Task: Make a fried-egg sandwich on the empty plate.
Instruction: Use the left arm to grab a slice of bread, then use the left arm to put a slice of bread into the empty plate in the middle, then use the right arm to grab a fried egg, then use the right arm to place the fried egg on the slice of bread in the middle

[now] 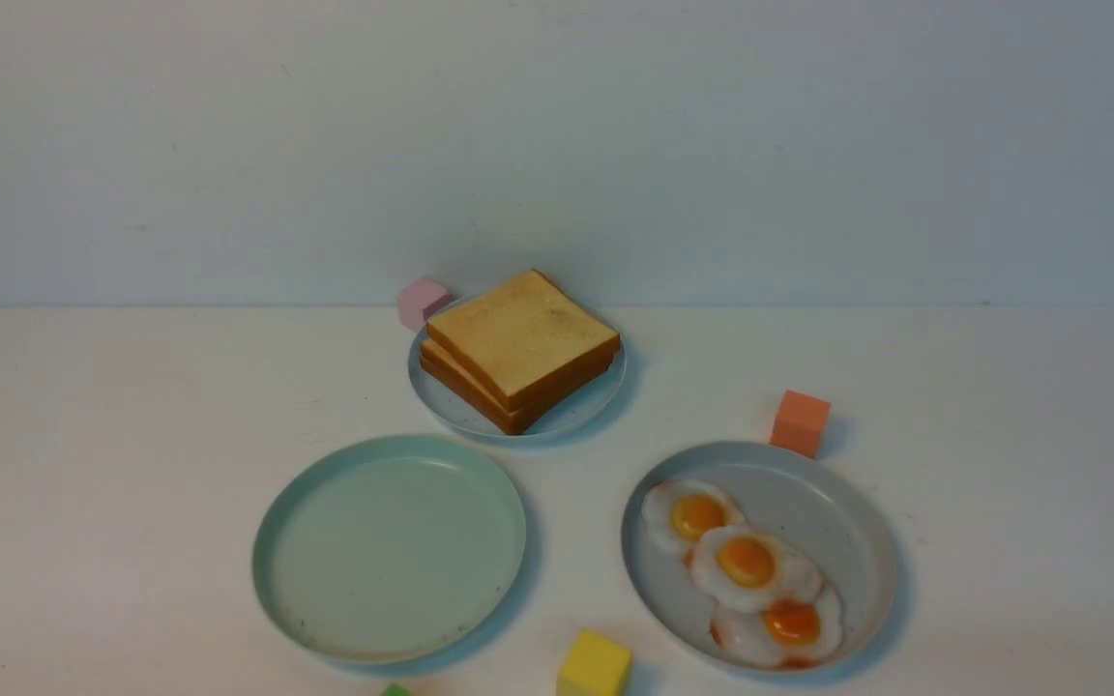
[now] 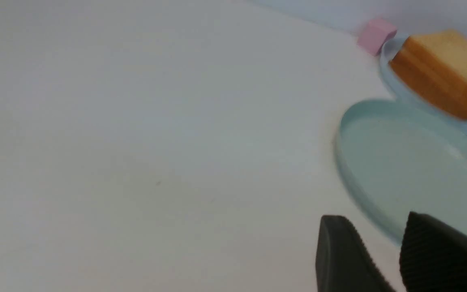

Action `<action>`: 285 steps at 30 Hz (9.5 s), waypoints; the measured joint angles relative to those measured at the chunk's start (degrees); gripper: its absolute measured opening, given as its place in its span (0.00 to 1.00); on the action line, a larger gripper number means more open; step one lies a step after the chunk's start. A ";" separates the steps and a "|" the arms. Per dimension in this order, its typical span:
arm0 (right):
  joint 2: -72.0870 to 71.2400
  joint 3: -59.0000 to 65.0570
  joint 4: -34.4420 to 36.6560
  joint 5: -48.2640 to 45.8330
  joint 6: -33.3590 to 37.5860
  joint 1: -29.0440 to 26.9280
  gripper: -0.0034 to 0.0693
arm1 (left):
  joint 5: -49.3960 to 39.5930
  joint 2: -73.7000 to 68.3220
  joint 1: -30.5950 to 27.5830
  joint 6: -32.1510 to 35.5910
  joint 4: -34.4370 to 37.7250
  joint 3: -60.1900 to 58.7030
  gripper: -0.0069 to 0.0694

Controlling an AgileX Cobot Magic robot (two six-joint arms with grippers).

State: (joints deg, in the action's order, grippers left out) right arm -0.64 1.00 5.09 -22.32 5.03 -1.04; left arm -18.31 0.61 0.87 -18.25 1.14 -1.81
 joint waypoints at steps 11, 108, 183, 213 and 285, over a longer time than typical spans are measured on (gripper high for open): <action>0.00 0.00 0.00 0.00 -0.18 0.00 0.38 | 21.01 0.00 0.12 -14.63 28.80 0.20 0.40; 37.10 -66.78 4.82 -50.44 1.36 21.76 0.38 | -31.68 -137.34 26.34 34.15 -2.32 125.68 0.12; 41.29 -66.90 5.71 -50.44 1.32 21.76 0.38 | -24.30 -90.89 32.35 25.29 2.32 70.64 0.40; 96.57 -66.90 -4.70 -26.01 -2.13 35.50 0.63 | -0.62 -25.80 32.35 25.14 21.97 30.29 0.07; 123.18 -105.11 -15.06 -21.11 -1.79 55.29 0.73 | -3.01 -25.63 32.35 16.84 2.15 30.29 0.07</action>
State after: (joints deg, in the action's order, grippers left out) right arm 122.55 -104.10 -9.98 -43.43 3.25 54.26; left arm -21.32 -25.02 33.22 -1.41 3.28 28.48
